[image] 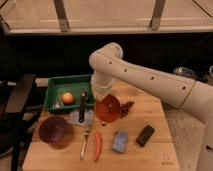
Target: Stack bowls on top of each other
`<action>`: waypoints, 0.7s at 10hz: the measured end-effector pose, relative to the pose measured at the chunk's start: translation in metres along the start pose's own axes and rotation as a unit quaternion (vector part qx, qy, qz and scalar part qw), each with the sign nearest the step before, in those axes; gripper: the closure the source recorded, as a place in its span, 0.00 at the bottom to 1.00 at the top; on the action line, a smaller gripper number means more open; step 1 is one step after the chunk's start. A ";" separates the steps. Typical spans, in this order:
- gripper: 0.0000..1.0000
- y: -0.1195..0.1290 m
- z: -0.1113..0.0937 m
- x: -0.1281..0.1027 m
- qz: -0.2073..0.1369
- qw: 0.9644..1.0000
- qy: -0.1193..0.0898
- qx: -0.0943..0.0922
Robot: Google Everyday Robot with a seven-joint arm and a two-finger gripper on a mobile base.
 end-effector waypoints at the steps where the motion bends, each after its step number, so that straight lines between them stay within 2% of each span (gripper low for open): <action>1: 1.00 -0.001 0.000 -0.001 -0.001 1.000 -0.001 0.000; 5: 1.00 -0.002 0.000 -0.001 -0.002 1.000 0.000 0.002; 7: 1.00 -0.015 -0.003 -0.005 -0.020 1.000 0.006 0.008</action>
